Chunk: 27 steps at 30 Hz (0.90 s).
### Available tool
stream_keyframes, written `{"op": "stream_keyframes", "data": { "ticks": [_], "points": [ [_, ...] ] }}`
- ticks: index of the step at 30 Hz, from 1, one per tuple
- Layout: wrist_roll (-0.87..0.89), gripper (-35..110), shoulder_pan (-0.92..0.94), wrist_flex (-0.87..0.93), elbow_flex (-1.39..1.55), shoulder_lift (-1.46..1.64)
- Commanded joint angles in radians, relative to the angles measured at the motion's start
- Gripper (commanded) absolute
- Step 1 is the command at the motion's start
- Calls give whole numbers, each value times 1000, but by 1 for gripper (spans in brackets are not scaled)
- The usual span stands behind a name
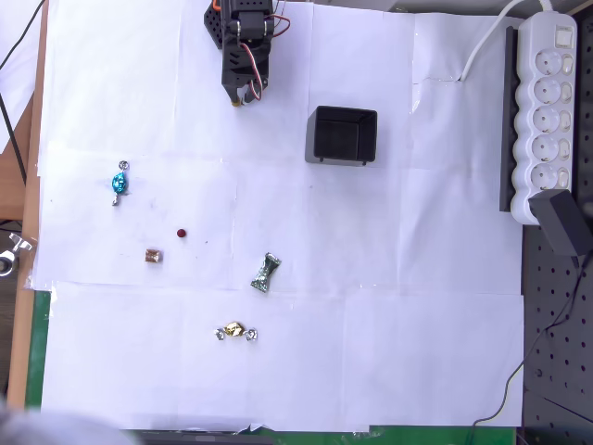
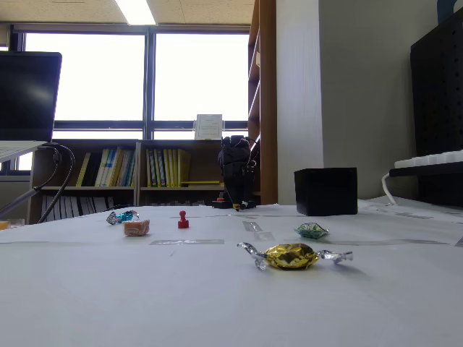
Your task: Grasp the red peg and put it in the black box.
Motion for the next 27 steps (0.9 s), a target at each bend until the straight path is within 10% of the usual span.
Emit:
{"op": "stream_keyframes", "data": {
  "ticks": [1,27],
  "points": [
    [-3,0,-12,87,-81,-84],
    [28,0,-15,66,-81,-86]
  ]
}}
